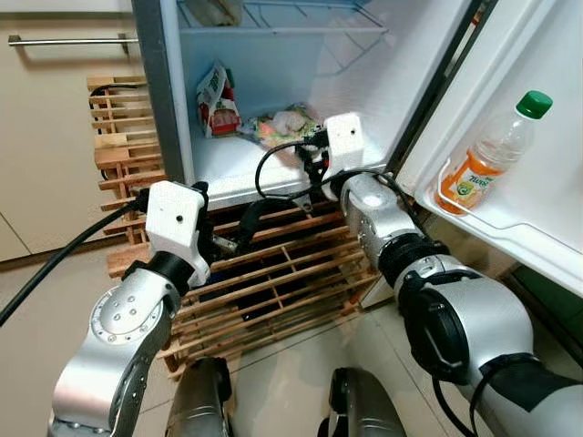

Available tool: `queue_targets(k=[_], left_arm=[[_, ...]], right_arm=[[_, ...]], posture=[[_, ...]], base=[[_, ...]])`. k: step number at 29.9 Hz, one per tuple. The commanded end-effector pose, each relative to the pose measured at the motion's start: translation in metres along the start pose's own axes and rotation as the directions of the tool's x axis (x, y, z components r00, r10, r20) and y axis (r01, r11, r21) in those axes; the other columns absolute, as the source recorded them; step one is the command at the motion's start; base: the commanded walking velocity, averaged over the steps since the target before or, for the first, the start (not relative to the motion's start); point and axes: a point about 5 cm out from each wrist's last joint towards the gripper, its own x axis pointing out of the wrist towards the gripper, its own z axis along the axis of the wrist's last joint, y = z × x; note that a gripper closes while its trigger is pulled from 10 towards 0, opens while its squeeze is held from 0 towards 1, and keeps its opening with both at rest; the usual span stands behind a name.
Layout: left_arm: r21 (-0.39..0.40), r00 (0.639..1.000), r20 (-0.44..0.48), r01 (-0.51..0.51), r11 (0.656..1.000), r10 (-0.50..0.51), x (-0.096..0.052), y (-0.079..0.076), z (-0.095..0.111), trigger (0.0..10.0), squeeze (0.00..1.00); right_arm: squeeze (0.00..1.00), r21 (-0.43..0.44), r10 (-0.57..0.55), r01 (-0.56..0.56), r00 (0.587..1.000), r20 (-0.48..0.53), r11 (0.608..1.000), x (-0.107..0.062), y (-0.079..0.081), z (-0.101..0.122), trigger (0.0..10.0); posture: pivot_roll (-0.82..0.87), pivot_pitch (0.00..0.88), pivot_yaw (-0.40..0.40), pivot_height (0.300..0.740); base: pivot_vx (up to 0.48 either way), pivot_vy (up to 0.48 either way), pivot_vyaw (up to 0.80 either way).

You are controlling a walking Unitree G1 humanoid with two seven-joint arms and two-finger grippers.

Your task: Restocking fridge

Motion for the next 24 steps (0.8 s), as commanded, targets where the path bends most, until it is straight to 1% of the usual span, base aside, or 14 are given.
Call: queue_targets(k=[1,3,5,6,7,8,10,15,19,20,21,22,23,24], left_arm=[[0.016,1.000,-0.001,0.001,1.000,-0.001,0.004,-0.001,-0.001,10.0,0.00],[0.018,1.000,-0.002,-0.001,1.000,0.001,0.004,-0.001,-0.001,10.0,0.00],[0.022,1.000,-0.002,-0.004,1.000,0.004,0.005,0.000,-0.001,10.0,0.00],[0.026,1.000,-0.003,-0.006,1.000,0.006,0.006,0.000,-0.002,10.0,0.00],[0.027,1.000,-0.004,-0.006,1.000,0.006,0.007,0.000,-0.002,10.0,0.00],[0.028,1.000,-0.004,-0.006,1.000,0.006,0.007,0.000,-0.002,10.0,0.00],[0.033,1.000,-0.005,-0.004,0.999,0.004,0.007,0.000,-0.002,10.0,0.00],[0.040,1.000,-0.003,-0.015,0.999,0.015,0.007,0.001,-0.002,10.0,0.00],[0.055,0.999,-0.003,-0.035,0.998,0.035,0.010,0.001,-0.004,10.0,0.00],[0.047,0.999,-0.006,-0.049,0.998,0.049,0.012,0.003,-0.005,10.0,0.00],[0.047,0.999,-0.006,-0.049,0.998,0.049,0.012,0.003,-0.005,10.0,0.00],[0.038,0.998,-0.015,-0.067,0.997,0.068,0.015,0.009,-0.008,10.0,0.00],[0.038,0.998,-0.015,-0.067,0.997,0.068,0.015,0.009,-0.008,10.0,0.00],[0.037,0.997,-0.016,-0.074,0.997,0.074,0.020,0.015,-0.009,10.0,0.00]], right_arm=[[0.33,-0.004,0.000,0.000,0.997,0.072,1.000,0.003,0.001,0.014,10.0],[0.33,0.027,0.002,-0.004,0.997,0.079,1.000,0.003,0.002,0.015,10.0],[0.34,0.112,-0.013,0.004,0.997,0.076,0.994,0.003,0.004,0.014,10.0],[0.36,0.198,-0.026,0.015,0.998,0.055,0.980,0.003,0.005,0.010,10.0],[0.59,0.221,-0.029,0.018,0.998,0.048,0.975,0.003,0.006,0.008,10.0],[1.00,0.220,-0.031,0.020,0.998,0.049,0.975,0.003,0.007,0.007,10.0],[1.00,0.188,-0.046,0.035,0.997,0.056,0.982,0.002,0.008,0.006,10.0],[1.00,0.225,-0.128,0.109,0.989,0.068,0.968,0.001,0.001,0.008,10.0],[1.00,0.130,-0.174,0.158,0.977,0.120,0.979,-0.002,-0.003,0.010,10.0],[0.80,0.049,-0.215,0.209,0.961,0.172,0.977,-0.006,-0.009,0.010,10.0],[0.80,0.049,-0.215,0.209,0.961,0.172,0.977,-0.006,-0.009,0.010,10.0],[0.00,-0.013,-0.264,0.273,0.939,0.220,0.962,-0.015,-0.021,0.004,10.0],[0.00,-0.013,-0.264,0.273,0.939,0.220,0.962,-0.015,-0.021,0.004,10.0],[0.00,-0.047,-0.327,0.347,0.916,0.232,0.937,-0.028,-0.038,-0.010,10.0]], posture=[[0.16,0.031,-0.116,0.625],[0.16,0.031,-0.115,0.625],[0.16,0.029,-0.113,0.625],[0.16,0.025,-0.111,0.625],[0.16,0.025,-0.111,0.625],[0.16,0.025,-0.111,0.625],[0.16,0.025,-0.108,0.625],[0.16,0.012,-0.117,0.625],[0.14,0.003,-0.121,0.625],[0.13,0.000,-0.119,0.625],[0.13,0.000,-0.119,0.625],[0.11,0.000,-0.114,0.625],[0.11,0.000,-0.114,0.625],[0.06,0.000,-0.096,0.625]], base=[[0.000,0.000,0.00],[0.000,0.000,0.00],[0.000,0.000,0.00],[0.000,0.000,0.00],[0.000,0.000,0.00],[0.000,0.000,0.00],[0.000,0.000,0.00],[0.000,0.000,0.00],[0.000,0.000,0.00],[0.000,0.000,0.00],[0.000,0.000,0.00],[0.000,0.000,0.00],[0.000,0.000,0.00],[0.000,0.000,0.00]])
